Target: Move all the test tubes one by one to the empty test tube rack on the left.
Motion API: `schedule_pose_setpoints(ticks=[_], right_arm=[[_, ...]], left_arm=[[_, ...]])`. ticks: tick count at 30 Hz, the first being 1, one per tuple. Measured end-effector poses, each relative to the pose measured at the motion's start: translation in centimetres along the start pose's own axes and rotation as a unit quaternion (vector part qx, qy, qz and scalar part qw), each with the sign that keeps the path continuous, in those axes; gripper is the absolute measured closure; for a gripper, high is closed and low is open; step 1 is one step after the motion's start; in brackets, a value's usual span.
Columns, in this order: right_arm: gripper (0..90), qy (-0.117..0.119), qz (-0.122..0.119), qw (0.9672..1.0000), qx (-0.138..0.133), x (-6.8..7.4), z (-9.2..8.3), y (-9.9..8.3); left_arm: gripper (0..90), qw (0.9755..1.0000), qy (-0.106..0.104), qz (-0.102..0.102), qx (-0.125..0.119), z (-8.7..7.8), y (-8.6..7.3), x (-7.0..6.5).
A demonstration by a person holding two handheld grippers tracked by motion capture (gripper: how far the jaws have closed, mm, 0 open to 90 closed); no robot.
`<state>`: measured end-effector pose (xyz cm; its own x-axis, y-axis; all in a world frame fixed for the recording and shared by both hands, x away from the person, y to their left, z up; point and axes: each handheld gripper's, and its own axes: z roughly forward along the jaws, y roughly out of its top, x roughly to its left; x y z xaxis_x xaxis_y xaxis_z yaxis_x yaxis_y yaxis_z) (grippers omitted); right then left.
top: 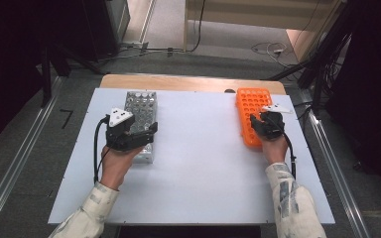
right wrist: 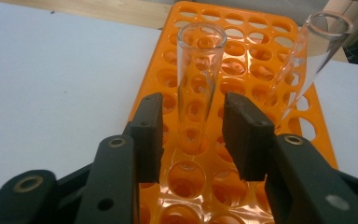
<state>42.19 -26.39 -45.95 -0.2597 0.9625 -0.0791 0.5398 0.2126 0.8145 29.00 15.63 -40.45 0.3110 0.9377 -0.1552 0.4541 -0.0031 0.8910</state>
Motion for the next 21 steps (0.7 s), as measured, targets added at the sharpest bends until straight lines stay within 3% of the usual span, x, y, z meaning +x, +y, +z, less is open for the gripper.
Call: schedule_pose_setpoints(ticks=[14, 21], right_arm=[[72.1, -0.002, 0.008, 0.9998, 0.019, 0.24, 0.89, 0.44], [72.8, 0.004, 0.011, 0.9998, 0.013, -0.15, 0.44, 0.58]], left_arm=[[20.2, 1.0000, -0.001, 0.000, 0.000, -0.06, -0.03, 0.01], [20.1, 1.0000, 0.000, -0.004, 0.000, -0.08, -0.03, 0.04]])
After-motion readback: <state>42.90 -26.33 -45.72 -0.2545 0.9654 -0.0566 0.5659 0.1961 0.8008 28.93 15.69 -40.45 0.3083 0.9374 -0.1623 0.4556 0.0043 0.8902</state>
